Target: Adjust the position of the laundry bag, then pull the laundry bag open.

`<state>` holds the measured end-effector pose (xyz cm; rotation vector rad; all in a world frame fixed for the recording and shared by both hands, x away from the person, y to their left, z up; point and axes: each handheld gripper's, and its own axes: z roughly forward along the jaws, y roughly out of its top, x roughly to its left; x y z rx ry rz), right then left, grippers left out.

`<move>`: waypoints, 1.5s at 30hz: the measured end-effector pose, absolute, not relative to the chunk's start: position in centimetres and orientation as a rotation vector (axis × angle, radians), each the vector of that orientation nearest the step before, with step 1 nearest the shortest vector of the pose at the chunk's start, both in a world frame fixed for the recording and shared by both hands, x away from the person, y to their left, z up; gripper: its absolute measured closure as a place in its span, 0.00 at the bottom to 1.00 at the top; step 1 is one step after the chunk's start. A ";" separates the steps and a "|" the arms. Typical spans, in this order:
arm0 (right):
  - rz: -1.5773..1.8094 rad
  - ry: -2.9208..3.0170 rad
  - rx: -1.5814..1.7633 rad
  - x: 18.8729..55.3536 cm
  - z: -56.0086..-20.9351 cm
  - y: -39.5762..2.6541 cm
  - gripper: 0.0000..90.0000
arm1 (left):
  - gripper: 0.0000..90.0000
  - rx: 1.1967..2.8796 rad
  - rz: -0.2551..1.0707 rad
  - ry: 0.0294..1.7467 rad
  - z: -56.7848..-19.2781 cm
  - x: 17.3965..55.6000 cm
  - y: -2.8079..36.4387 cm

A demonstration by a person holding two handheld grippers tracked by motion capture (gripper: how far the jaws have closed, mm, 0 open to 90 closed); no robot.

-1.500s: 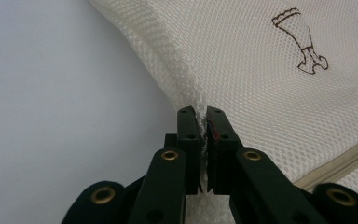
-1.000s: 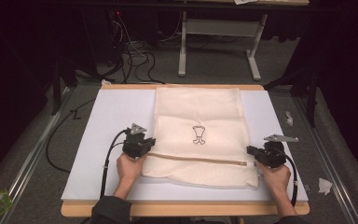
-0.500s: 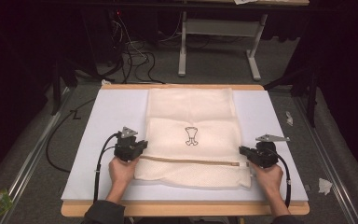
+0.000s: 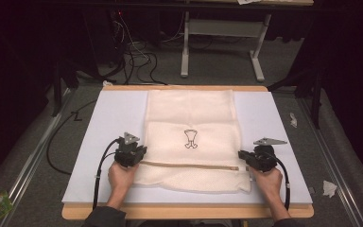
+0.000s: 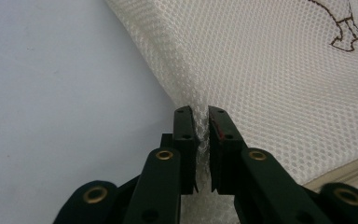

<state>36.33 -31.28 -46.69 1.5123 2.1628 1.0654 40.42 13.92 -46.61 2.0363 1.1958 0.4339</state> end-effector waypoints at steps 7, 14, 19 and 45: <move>1.030 2.143 1.511 36.1 -46.7 -31.2 0.83 | 0.68 2.045 0.482 1.157 -46.8 39.9 13.7; 1.055 2.077 1.498 35.6 -46.3 -31.6 0.63 | 0.54 1.980 0.515 1.151 -46.2 39.2 13.9; 1.086 2.046 1.513 35.1 -46.6 -32.0 0.59 | 0.54 1.974 0.518 1.109 -45.7 38.3 13.5; 1.061 2.135 1.578 34.0 -47.4 -31.4 0.61 | 0.51 2.113 0.334 0.839 -46.3 36.7 2.0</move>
